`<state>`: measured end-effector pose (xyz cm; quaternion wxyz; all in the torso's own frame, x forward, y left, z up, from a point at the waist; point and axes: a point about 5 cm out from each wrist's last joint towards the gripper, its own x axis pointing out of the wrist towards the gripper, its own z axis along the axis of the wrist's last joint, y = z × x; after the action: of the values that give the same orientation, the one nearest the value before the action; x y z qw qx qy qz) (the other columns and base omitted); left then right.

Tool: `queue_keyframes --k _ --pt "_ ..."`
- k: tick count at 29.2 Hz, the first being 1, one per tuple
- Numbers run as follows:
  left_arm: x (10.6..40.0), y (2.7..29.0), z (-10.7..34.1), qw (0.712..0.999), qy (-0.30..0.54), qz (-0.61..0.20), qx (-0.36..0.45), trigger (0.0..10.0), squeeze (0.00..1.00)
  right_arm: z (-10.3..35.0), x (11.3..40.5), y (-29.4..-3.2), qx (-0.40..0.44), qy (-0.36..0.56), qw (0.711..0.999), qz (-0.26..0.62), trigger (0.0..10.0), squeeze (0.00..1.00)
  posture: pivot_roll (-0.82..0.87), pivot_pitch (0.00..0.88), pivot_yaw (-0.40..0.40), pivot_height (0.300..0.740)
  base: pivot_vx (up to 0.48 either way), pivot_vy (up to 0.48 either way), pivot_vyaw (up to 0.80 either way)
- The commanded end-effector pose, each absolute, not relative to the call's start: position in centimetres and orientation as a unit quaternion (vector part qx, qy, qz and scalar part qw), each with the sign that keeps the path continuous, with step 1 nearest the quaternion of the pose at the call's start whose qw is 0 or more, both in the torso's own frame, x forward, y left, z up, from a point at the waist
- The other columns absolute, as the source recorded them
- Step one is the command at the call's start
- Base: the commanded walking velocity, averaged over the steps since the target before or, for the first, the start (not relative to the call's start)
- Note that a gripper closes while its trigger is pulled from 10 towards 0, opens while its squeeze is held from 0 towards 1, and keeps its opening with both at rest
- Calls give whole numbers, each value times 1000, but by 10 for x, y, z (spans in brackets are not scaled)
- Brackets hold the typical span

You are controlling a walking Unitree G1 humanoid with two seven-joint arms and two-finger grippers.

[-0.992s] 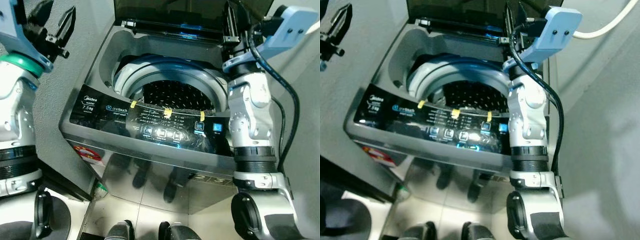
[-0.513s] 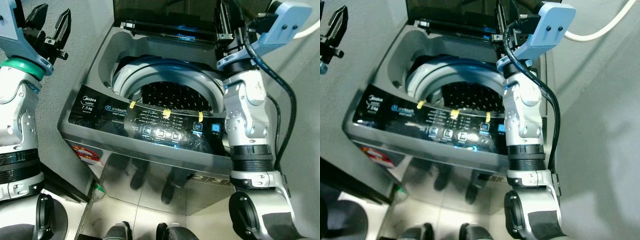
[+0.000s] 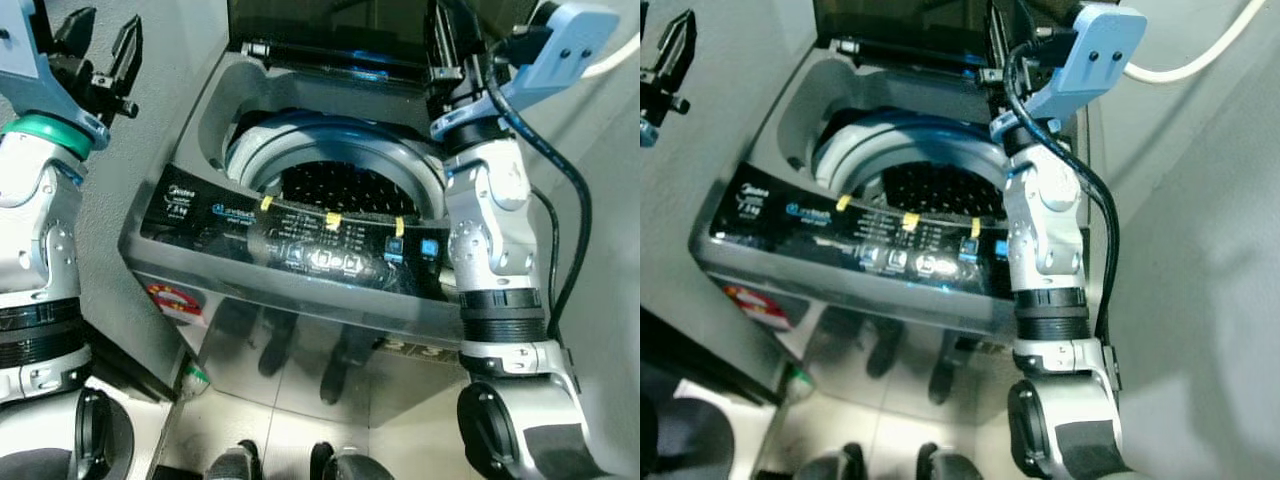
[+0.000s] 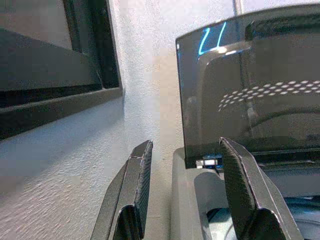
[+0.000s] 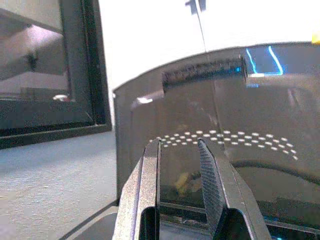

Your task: Clothes washing

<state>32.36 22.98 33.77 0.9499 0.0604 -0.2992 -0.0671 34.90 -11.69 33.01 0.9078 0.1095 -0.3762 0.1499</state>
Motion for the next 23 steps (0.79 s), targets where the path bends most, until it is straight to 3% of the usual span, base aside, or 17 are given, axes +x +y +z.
queue_keyframes --k 1,11,17,23 --pt "321 228 338 949 -298 -68 72 10000 0 330 349 -117 107 -377 908 151 10000 0 129 44 19 740 -382 0 0" --pt "322 229 337 950 -297 -66 73 10000 0 330 350 -118 92 -376 910 147 10000 0 127 50 22 740 -323 0 0" --pt "323 228 337 951 -294 -67 70 10000 0 328 351 -117 72 -374 913 147 10000 0 127 53 22 740 0 0 0" --pt "324 224 335 951 -291 -76 70 10000 0 326 352 -118 50 -369 917 144 10000 0 124 54 23 740 0 0 800"
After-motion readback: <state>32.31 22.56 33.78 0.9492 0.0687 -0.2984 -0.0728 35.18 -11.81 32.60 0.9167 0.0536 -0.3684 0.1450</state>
